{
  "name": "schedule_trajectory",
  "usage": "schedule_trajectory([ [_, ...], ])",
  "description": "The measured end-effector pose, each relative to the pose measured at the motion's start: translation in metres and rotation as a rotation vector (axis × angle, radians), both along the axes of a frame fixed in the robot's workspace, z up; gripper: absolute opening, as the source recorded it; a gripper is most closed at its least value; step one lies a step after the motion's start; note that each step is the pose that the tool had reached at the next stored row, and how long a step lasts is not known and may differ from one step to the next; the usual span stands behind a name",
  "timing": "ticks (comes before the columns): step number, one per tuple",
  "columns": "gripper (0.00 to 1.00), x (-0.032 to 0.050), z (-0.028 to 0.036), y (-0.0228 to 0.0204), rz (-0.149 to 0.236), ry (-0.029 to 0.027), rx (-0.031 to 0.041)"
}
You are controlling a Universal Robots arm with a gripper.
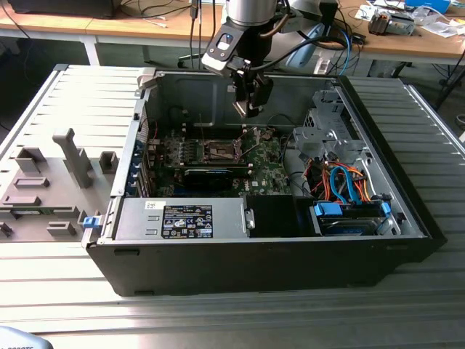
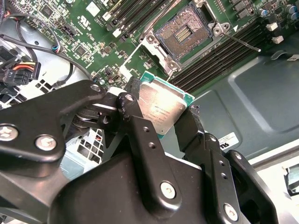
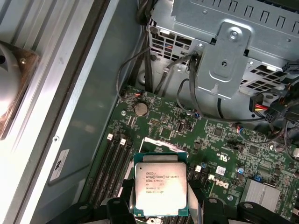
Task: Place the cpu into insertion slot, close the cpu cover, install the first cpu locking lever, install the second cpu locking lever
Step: 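Place the cpu into insertion slot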
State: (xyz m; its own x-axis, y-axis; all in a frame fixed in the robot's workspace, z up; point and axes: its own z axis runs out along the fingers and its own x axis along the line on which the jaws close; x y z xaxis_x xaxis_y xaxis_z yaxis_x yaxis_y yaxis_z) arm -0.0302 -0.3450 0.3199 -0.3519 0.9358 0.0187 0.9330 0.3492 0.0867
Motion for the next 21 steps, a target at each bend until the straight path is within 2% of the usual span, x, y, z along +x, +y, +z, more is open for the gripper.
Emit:
schedule_trajectory([
  [21, 0.54, 0.0, -0.0003, 0.0, -0.029, -0.0001, 0.0001],
])
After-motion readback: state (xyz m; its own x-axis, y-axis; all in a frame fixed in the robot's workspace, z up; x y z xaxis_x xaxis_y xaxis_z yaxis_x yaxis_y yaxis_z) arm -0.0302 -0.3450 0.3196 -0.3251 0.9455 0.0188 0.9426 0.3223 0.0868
